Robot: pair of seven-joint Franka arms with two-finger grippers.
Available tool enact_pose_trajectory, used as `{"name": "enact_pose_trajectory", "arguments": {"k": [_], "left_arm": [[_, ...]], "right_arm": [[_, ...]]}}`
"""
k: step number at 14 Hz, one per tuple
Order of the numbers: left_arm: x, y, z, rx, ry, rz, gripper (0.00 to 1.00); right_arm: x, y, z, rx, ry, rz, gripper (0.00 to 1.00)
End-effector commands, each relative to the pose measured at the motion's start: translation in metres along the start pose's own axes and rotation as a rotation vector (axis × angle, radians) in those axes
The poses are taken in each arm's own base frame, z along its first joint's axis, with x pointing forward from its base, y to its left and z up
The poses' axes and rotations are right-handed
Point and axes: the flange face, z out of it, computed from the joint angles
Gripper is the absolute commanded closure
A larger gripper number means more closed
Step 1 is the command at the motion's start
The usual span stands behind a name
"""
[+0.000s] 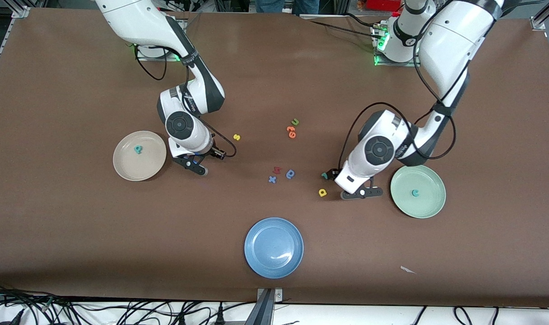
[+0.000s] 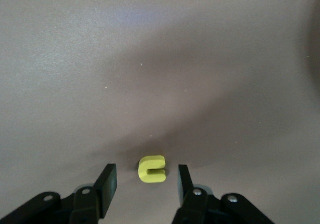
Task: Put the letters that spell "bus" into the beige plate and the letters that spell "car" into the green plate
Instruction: 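Grasp a yellow letter with the right gripper while the left gripper reaches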
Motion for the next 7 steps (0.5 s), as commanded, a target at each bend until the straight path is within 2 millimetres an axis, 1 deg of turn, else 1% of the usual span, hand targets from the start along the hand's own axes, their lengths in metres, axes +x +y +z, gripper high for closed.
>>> {"name": "enact_pose_trajectory", "arguments": {"k": [1, 2, 3, 4, 5, 6, 7], "left_arm": [[-0.014, 0.028, 0.013, -0.035, 0.005, -0.082, 0.02], [-0.017, 0.034, 0.019, -0.045, 0.008, -0.101, 0.04], [-0.019, 0.036, 0.026, -0.048, 0.005, -0.117, 0.08], [-0.021, 0.038, 0.033, -0.044, -0.003, -0.118, 0.10], [-0.022, 0.038, 0.035, -0.044, -0.005, -0.118, 0.15], [-0.022, 0.039, 0.036, -0.044, -0.007, -0.117, 0.17], [-0.022, 0.039, 0.037, -0.044, -0.007, -0.116, 0.21]], "right_arm": [[0.000, 0.002, 0.014, 0.013, 0.018, 0.010, 0.44], [0.000, 0.003, 0.016, 0.011, 0.018, 0.011, 0.47], [0.000, 0.003, 0.016, 0.011, 0.018, 0.011, 0.53], [-0.001, 0.004, 0.016, 0.010, 0.017, 0.011, 0.63], [-0.001, 0.003, 0.017, 0.009, 0.016, 0.009, 0.80], [0.000, 0.004, 0.017, 0.007, 0.016, 0.010, 0.93], [0.000, 0.004, 0.016, 0.006, 0.015, 0.005, 0.95]]}}
